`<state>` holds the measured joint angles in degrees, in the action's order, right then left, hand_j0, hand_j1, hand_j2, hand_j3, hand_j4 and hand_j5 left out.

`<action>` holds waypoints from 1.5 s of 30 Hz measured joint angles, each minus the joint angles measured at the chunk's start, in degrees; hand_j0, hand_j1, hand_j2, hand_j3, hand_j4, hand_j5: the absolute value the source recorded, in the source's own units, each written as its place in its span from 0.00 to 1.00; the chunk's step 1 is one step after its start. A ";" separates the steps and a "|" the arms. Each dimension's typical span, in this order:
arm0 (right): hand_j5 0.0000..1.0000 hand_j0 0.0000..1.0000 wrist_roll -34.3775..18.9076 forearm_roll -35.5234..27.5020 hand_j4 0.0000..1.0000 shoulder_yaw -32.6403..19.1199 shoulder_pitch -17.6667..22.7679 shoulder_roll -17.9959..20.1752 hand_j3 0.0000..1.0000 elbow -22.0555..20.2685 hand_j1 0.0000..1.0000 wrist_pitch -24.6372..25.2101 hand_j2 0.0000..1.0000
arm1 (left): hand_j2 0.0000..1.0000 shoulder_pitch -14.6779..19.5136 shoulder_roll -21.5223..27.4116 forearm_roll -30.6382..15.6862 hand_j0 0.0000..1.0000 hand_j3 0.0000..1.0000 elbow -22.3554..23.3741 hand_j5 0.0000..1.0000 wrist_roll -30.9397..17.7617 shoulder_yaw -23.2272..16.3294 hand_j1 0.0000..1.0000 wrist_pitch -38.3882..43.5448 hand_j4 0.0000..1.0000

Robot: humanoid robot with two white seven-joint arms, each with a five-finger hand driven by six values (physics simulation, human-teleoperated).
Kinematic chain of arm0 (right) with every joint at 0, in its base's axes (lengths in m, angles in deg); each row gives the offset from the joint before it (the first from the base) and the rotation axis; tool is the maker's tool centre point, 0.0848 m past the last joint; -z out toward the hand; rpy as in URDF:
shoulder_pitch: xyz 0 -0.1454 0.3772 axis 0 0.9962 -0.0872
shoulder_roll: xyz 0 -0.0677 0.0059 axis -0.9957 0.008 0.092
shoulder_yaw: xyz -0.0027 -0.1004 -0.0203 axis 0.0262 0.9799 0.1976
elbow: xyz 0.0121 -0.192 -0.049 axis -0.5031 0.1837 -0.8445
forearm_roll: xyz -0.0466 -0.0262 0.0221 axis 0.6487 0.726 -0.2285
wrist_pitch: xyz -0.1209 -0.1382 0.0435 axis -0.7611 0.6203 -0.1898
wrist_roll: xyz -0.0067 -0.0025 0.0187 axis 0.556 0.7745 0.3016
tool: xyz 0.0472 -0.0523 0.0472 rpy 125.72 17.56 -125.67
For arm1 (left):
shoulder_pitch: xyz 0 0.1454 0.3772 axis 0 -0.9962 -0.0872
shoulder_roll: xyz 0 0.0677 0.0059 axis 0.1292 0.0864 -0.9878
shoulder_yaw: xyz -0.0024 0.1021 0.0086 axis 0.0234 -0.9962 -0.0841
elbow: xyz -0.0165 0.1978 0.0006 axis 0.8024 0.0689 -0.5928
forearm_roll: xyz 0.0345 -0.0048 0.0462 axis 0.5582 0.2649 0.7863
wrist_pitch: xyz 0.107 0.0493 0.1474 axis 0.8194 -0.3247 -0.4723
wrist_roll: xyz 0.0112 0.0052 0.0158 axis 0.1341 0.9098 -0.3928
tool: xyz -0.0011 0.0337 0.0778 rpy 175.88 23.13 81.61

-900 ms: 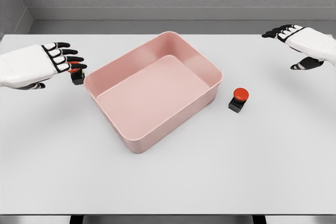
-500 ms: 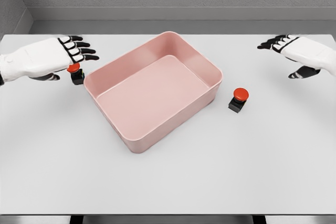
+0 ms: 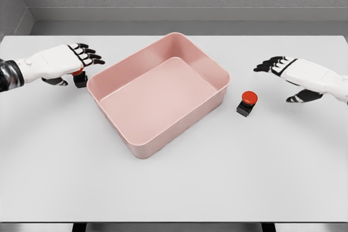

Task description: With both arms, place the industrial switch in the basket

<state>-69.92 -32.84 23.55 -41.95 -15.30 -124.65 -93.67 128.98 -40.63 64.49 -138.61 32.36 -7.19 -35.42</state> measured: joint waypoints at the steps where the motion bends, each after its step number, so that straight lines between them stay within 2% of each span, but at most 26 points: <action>1: 1.00 1.00 0.00 -0.34 1.00 -0.27 0.27 0.13 1.00 -0.80 1.00 0.00 1.00 | 1.00 0.00 -0.25 0.04 1.00 1.00 0.26 1.00 0.00 -0.12 1.00 0.00 1.00; 4: 1.00 1.00 -0.01 -1.81 1.00 -0.72 2.99 1.08 1.00 -4.37 1.00 -0.01 1.00 | 1.00 0.00 -0.61 0.08 1.00 1.00 0.67 1.00 0.00 -0.32 1.00 0.00 1.00; 8: 1.00 1.00 -0.01 -4.27 1.00 -0.98 2.99 2.57 1.00 -6.27 1.00 0.00 1.00 | 1.00 0.44 -0.69 0.03 1.00 1.00 2.37 1.00 0.05 -0.35 1.00 0.00 1.00; 13: 1.00 1.00 -0.01 -5.04 1.00 -0.99 3.96 2.65 1.00 -8.92 1.00 0.20 1.00 | 1.00 1.23 -2.54 0.10 1.00 1.00 6.92 1.00 0.08 -0.39 1.00 0.00 1.00; 21: 1.00 1.00 -0.04 -5.25 1.00 -1.00 4.22 2.51 1.00 -10.77 1.00 6.07 1.00 | 1.00 1.23 -4.43 0.74 1.00 1.00 9.87 1.00 0.17 -0.41 1.00 0.00 1.00; 22: 1.00 1.00 -0.08 -5.24 1.00 -0.97 4.31 2.44 1.00 -10.81 1.00 6.66 1.00 | 0.98 1.23 -4.52 0.79 0.98 0.98 9.95 0.98 0.22 -0.40 0.98 0.00 0.98; 25: 1.00 1.00 -0.36 -5.24 1.00 -0.93 4.40 2.28 1.00 -10.84 1.00 7.82 1.00 | 0.85 1.23 -4.60 0.81 0.85 0.85 10.07 0.85 0.36 -0.40 0.85 0.00 0.85; 30: 1.00 1.00 -1.78 -5.16 1.00 -0.81 4.48 1.62 1.00 -10.84 1.00 10.25 1.00 | 0.55 1.14 -4.45 0.82 0.55 0.55 10.10 0.55 0.49 -0.40 0.55 0.00 0.55; 33: 1.00 1.00 -3.00 -5.03 1.00 -0.76 4.40 0.87 1.00 -10.84 1.00 11.36 1.00 | 0.44 1.05 -4.25 0.77 0.44 0.44 10.07 0.44 0.54 -0.38 0.44 0.00 0.44; 39: 0.97 0.97 -4.92 -4.13 0.97 -0.70 4.04 -1.15 0.97 -10.76 0.97 14.68 0.97 | 0.38 1.23 -3.95 0.34 0.38 0.38 9.87 0.38 0.59 -0.18 0.38 0.00 0.38; 45: 0.94 0.94 -6.31 -3.80 0.94 -0.67 3.78 -2.14 0.94 -10.75 0.94 16.50 0.94 | 0.38 3.87 -3.24 -0.21 0.38 0.38 8.22 0.38 0.59 0.16 0.38 0.05 0.38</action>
<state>-76.23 -36.65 22.87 -38.17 -17.44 -135.40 -77.17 132.85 -43.87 64.28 -130.38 32.95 -7.02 -35.37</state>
